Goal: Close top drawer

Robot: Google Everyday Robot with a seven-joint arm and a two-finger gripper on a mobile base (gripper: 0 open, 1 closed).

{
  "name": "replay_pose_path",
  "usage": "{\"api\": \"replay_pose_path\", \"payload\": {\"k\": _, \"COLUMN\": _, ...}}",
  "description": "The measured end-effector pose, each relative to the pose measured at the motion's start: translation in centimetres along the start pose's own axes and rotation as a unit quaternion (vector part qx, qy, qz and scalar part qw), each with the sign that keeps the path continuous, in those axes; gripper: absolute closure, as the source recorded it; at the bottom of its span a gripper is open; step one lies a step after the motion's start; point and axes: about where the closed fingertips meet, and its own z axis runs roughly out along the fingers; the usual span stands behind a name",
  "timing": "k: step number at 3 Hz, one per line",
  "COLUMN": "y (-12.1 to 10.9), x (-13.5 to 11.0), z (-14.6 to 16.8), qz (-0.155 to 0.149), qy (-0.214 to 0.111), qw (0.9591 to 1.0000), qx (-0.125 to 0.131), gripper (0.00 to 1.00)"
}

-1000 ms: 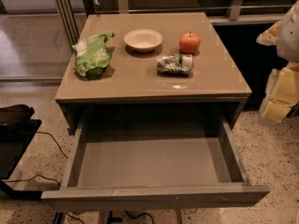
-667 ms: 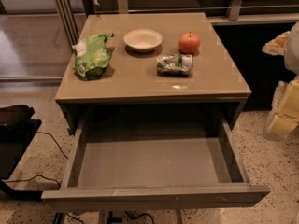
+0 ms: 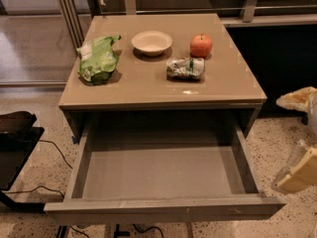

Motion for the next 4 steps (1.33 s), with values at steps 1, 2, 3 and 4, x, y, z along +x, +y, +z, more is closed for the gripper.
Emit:
{"api": "replay_pose_path", "payload": {"k": 1, "y": 2.2, "x": 2.1, "z": 4.4, "qz": -0.009, "qy": -0.023, "qw": 0.9997, "qx": -0.003, "gripper": 0.42}}
{"api": "replay_pose_path", "payload": {"k": 2, "y": 2.2, "x": 2.4, "z": 5.5, "qz": -0.018, "qy": -0.023, "qw": 0.9995, "qx": 0.004, "gripper": 0.65}}
{"api": "replay_pose_path", "payload": {"k": 3, "y": 2.2, "x": 2.4, "z": 5.5, "qz": -0.018, "qy": -0.024, "qw": 0.9996, "qx": 0.004, "gripper": 0.88}}
{"api": "replay_pose_path", "payload": {"k": 4, "y": 2.3, "x": 2.4, "z": 6.1, "qz": -0.013, "qy": -0.025, "qw": 0.9996, "qx": -0.003, "gripper": 1.0}}
